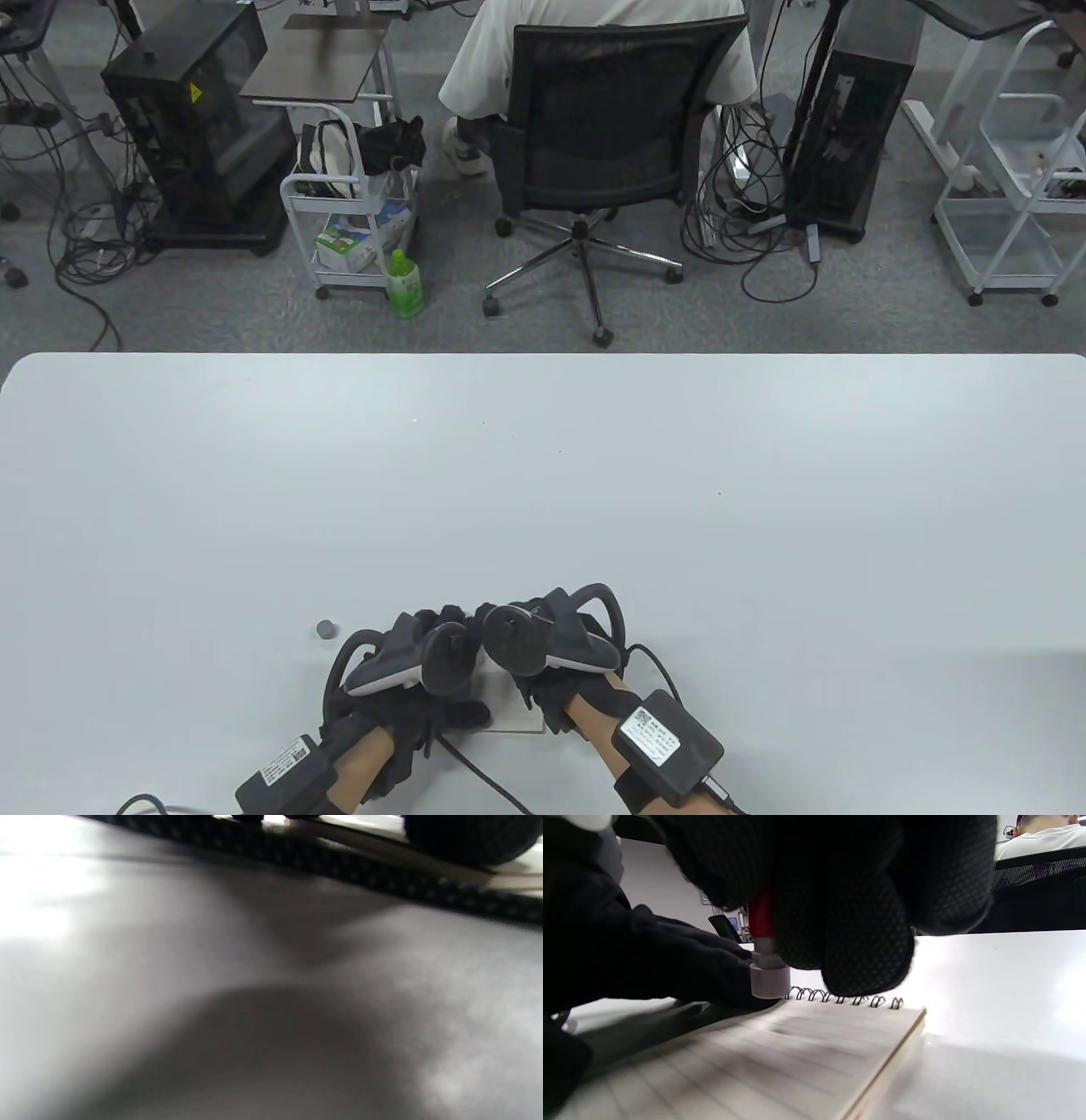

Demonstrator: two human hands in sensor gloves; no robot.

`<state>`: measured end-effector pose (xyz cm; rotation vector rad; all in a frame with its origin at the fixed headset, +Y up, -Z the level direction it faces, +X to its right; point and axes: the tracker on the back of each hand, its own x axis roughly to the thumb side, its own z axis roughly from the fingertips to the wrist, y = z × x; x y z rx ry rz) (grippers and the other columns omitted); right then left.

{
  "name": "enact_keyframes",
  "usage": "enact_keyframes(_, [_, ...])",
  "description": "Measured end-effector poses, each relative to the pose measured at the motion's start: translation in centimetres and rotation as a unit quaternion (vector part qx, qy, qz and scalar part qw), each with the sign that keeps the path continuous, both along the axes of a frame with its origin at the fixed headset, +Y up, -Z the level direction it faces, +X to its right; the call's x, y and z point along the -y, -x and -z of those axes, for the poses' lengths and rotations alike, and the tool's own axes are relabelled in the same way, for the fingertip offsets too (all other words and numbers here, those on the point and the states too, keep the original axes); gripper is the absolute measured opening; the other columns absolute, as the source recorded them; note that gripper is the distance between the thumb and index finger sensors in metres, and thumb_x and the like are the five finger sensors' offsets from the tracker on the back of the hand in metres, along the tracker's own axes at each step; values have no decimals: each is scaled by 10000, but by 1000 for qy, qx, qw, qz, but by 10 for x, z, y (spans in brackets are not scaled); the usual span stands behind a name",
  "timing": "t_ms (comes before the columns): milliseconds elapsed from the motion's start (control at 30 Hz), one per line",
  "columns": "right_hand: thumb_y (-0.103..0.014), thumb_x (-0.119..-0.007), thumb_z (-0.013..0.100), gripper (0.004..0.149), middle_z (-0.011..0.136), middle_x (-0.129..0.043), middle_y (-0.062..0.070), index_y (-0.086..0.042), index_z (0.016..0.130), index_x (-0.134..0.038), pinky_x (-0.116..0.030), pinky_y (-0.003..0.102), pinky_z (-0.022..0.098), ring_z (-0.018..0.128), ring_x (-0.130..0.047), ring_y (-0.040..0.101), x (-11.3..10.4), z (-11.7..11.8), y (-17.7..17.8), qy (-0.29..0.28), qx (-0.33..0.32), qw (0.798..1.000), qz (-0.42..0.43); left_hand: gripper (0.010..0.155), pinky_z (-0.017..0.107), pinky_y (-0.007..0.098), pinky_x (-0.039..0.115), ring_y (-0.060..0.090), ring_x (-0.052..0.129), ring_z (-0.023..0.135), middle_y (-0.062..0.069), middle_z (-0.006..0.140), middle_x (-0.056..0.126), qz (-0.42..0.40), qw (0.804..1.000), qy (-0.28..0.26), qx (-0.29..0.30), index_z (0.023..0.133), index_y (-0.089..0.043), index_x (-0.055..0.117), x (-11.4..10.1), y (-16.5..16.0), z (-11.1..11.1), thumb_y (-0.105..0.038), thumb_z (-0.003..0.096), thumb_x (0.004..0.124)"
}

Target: Stamp flower pattern stamp onto notebook

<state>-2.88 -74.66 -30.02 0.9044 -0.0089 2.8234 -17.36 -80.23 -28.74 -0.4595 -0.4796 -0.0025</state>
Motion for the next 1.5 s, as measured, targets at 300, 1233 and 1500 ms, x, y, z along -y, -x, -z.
enact_keyframes(300, [-273,-817,406,455,670,-938,155,-189,853,-823,-831,523,482,491,-1074,314,5,2,5,-11,3,1000,-13,972,684,629,368,435,264,1018,119,1137,205,0,1000,0,0,1079,-192,261,0,0,0,-678,327,640])
enact_keyframes(1233, [-256,-809,402,451,664,-930,174,-193,849,-820,-851,502,465,470,-1080,307,15,4,16,11,10,999,-36,974,685,629,365,434,259,1019,117,1137,198,0,1000,0,0,1081,-195,251,0,0,0,-679,327,633])
enact_keyframes(1500, [-260,-820,389,445,647,-940,169,-222,832,-834,-874,471,413,435,-1080,307,17,5,13,17,22,999,-16,973,685,629,364,434,258,1019,117,1137,197,3,1000,1,1,1082,-192,253,0,0,0,-678,329,632])
